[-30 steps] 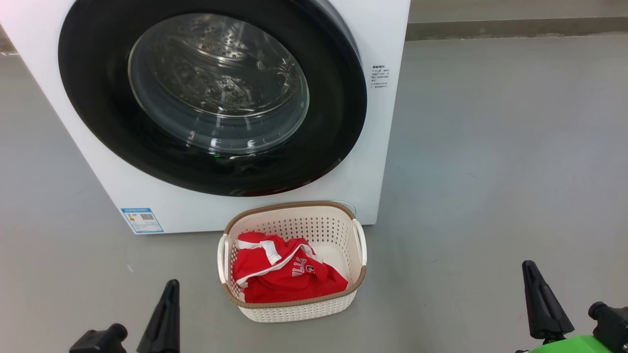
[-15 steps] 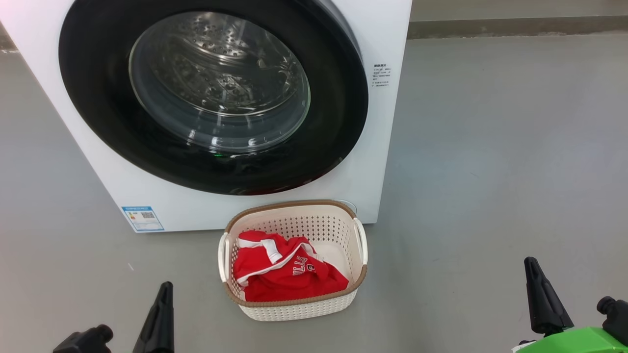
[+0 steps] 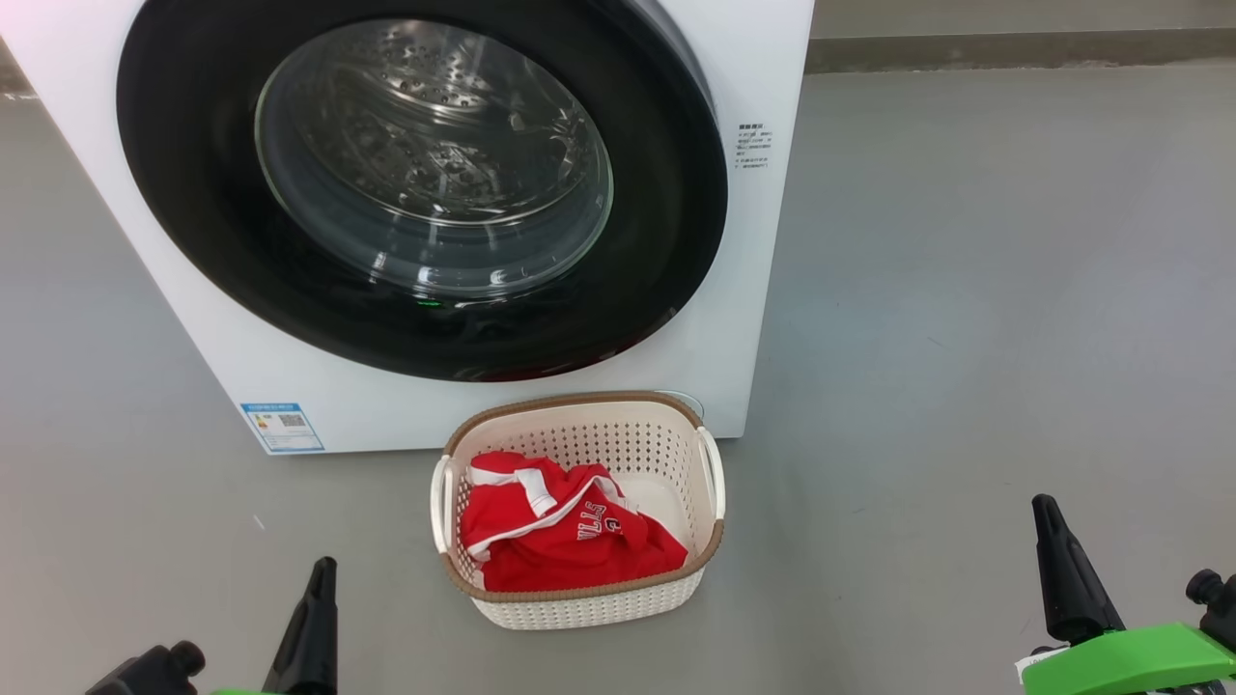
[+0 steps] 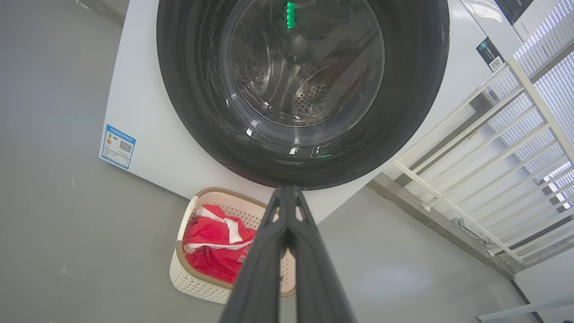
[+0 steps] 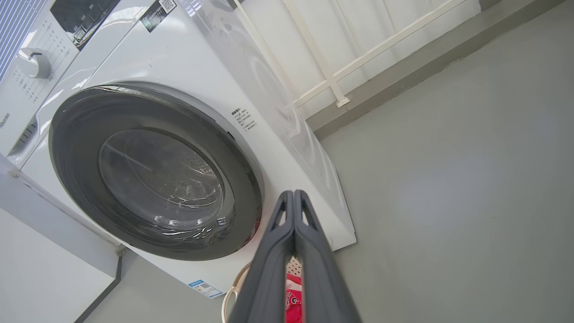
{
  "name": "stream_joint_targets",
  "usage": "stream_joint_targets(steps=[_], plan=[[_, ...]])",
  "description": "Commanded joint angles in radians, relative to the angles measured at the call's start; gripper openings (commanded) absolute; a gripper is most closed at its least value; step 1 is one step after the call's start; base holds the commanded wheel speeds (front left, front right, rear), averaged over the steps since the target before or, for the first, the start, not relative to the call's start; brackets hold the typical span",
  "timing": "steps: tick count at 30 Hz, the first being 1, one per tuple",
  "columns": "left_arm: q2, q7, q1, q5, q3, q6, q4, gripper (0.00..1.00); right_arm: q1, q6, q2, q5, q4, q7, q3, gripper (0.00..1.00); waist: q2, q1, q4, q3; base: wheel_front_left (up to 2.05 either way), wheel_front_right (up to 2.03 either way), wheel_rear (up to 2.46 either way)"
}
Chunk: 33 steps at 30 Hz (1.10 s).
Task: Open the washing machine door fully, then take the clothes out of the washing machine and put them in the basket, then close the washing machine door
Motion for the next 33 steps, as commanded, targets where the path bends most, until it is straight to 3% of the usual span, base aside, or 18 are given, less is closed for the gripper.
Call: stream_joint_targets(steps=[1, 33], plan=[[0.006, 0.009, -0.046, -0.04, 0.026, -0.014, -0.02, 0.0, -0.048, 0.002, -0.018, 0.04, -0.02, 0.008, 0.011, 0.0, 0.0, -0.0001, 0.0, 0.001, 0.0, 0.0, 0.0], [0.006, 0.098, -0.07, -0.391, 0.061, -0.029, -0.001, 0.0, -0.106, 0.002, -0.026, 0.392, 0.024, 0.098, 0.013, 0.0, 0.0, -0.0001, 0.007, 0.009, 0.0, 0.0, 0.0]])
